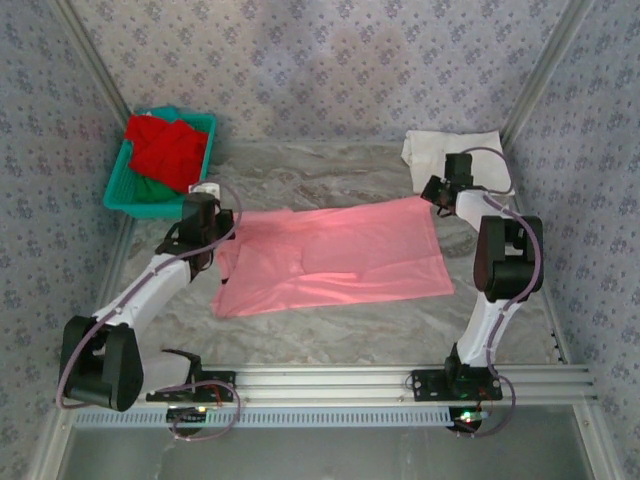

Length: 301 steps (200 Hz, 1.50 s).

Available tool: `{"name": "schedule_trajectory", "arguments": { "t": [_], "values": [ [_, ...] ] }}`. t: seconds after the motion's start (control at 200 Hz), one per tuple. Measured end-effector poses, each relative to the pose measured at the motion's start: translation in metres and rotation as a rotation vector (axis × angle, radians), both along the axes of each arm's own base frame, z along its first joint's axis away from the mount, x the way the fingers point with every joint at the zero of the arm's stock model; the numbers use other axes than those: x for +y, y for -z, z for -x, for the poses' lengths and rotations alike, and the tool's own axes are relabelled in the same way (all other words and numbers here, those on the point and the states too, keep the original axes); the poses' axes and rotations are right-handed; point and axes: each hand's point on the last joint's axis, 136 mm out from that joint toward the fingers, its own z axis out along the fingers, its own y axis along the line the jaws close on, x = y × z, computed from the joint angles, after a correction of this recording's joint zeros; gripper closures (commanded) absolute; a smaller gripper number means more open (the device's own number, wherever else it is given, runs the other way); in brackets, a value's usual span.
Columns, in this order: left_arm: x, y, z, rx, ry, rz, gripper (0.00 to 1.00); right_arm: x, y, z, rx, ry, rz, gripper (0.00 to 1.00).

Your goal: Fold and stack the t-shirts

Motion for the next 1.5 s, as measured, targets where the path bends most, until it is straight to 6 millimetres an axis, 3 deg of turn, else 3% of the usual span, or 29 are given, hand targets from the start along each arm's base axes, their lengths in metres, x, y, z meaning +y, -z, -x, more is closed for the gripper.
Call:
{"name": "schedule_trajectory", "arguments": {
  "t": [0.43,0.909,1.169,1.259,1.334,1.504],
  "values": [
    [0.003,0.022,0.017,0.072,-0.026,0.010,1.00,-0.001,0.018,0.016,0.053,0.025,-0.014,1.00],
    [0.011,0.028,0.027,0.091,-0.077,0.018,1.00,-0.002,0.014,0.053,0.087,0.035,0.007,0.99],
    [0.014,0.037,0.038,0.114,-0.099,0.041,1.00,-0.001,0.010,0.063,0.086,0.034,0.010,0.95],
    [0.014,0.047,0.044,0.136,-0.105,0.050,1.00,0.000,0.011,0.071,0.092,0.031,0.006,0.85],
    [0.016,0.056,0.050,0.158,-0.115,0.058,0.83,0.002,0.012,0.079,0.099,0.028,0.000,0.77],
    [0.012,0.065,0.065,0.171,-0.110,0.102,0.80,0.001,0.018,0.103,0.132,0.036,-0.004,0.76]
  ]
}}
